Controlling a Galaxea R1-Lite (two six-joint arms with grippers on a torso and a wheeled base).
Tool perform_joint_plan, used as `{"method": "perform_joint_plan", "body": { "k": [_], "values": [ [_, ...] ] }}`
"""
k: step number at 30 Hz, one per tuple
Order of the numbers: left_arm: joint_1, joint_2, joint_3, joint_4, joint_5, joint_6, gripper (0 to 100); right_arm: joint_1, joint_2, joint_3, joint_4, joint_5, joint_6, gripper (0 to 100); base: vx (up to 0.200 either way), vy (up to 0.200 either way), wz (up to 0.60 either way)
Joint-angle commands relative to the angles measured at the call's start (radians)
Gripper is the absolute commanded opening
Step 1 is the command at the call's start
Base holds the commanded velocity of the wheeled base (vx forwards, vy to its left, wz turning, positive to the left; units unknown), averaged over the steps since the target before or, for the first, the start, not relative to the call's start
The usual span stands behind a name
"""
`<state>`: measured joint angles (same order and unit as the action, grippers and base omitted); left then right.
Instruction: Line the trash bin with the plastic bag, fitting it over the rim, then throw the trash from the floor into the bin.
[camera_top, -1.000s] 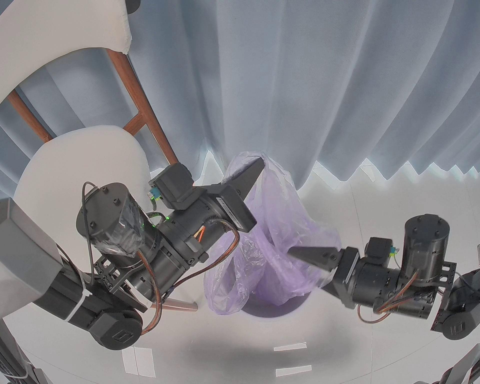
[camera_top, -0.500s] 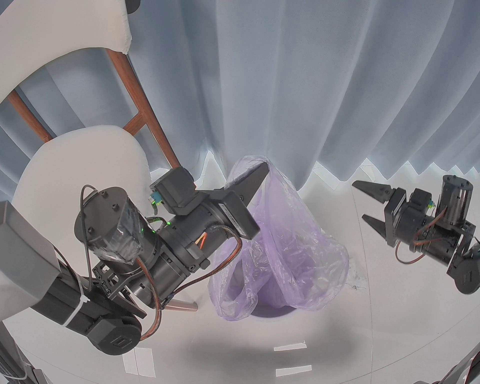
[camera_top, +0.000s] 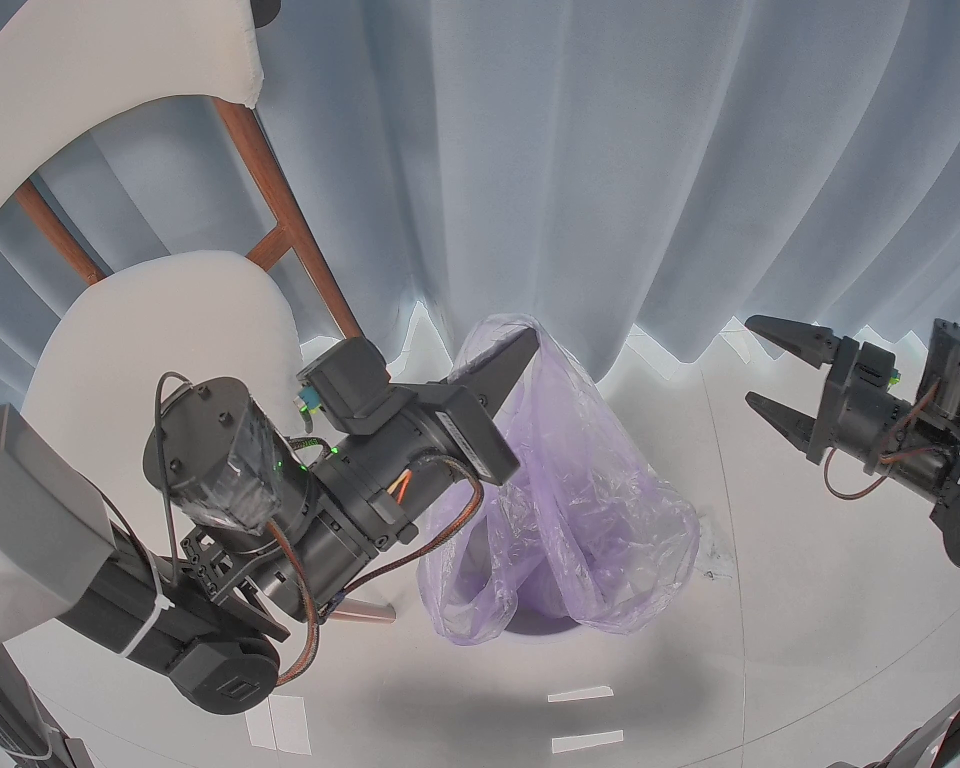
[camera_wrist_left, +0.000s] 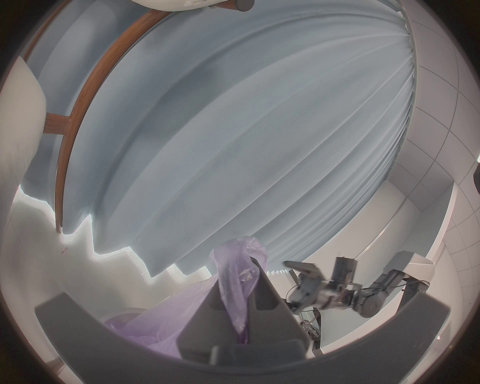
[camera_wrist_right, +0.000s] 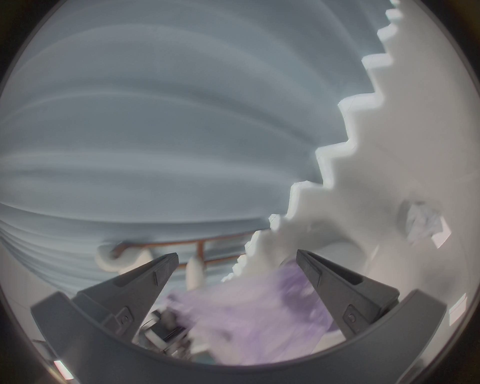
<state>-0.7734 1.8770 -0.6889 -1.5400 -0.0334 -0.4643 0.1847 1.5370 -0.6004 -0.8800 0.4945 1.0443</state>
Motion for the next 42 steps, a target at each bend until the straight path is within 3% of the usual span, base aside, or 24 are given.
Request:
{"method": "perform_joint_plan", "body": {
  "k": [1, 4, 12, 14, 18, 19, 20, 24, 29, 34, 39, 42],
  "values": [
    [-0.001, 0.001, 0.002, 0.000, 0.000, -0.001, 0, 0.002, -0.314, 0.088, 0.098, 0.262, 0.128, 100, 0.000, 0.000, 0.00],
    [-0.001, 0.001, 0.002, 0.000, 0.000, -0.001, 0, 0.047, -0.382, 0.090, 0.217, 0.325, 0.145, 100, 0.000, 0.000, 0.00],
    [-0.007, 0.005, 0.003, 0.000, 0.001, -0.001, 0, 0.185, -0.364, 0.090, 0.421, 0.303, 0.137, 100, 0.000, 0.000, 0.00],
    [-0.007, 0.007, 0.003, 0.000, 0.001, -0.001, 0, 0.225, -0.334, 0.096, 0.426, 0.246, 0.131, 100, 0.000, 0.000, 0.00],
    [-0.007, 0.007, 0.003, 0.000, 0.001, -0.001, 0, 0.409, -0.209, 0.153, 0.381, -0.007, 0.028, 100, 0.000, 0.000, 0.00],
    [-0.007, 0.007, 0.003, 0.000, 0.001, -0.001, 0, 0.421, -0.201, 0.157, 0.377, -0.020, 0.019, 100, 0.000, 0.000, 0.00],
    [-0.007, 0.008, 0.003, 0.000, 0.001, -0.001, 0, 0.490, -0.166, 0.189, 0.340, -0.077, -0.016, 100, 0.000, 0.000, 0.00],
    [-0.007, 0.008, 0.005, 0.000, 0.001, -0.001, 0, 0.596, -0.117, 0.222, 0.239, -0.102, -0.020, 100, 0.000, 0.000, 0.00],
    [-0.007, 0.008, 0.009, 0.000, 0.001, -0.001, 0, 0.618, -0.011, 0.222, 0.213, -0.106, -0.024, 100, 0.000, 0.000, 0.00],
    [-0.006, 0.001, 0.009, 0.000, 0.001, -0.001, 0, 0.618, 0.124, 0.222, 0.105, -0.166, -0.024, 100, 0.000, 0.000, 0.00],
    [-0.006, 0.001, 0.009, 0.000, 0.003, -0.001, 0, 0.618, 0.308, 0.188, -0.195, -0.355, -0.027, 100, 0.000, 0.000, 0.00],
    [-0.007, 0.001, 0.009, 0.000, 0.004, -0.001, 0, 0.618, 0.359, 0.168, -0.298, -0.436, -0.030, 100, 0.000, 0.000, 0.00]
  ]
}}
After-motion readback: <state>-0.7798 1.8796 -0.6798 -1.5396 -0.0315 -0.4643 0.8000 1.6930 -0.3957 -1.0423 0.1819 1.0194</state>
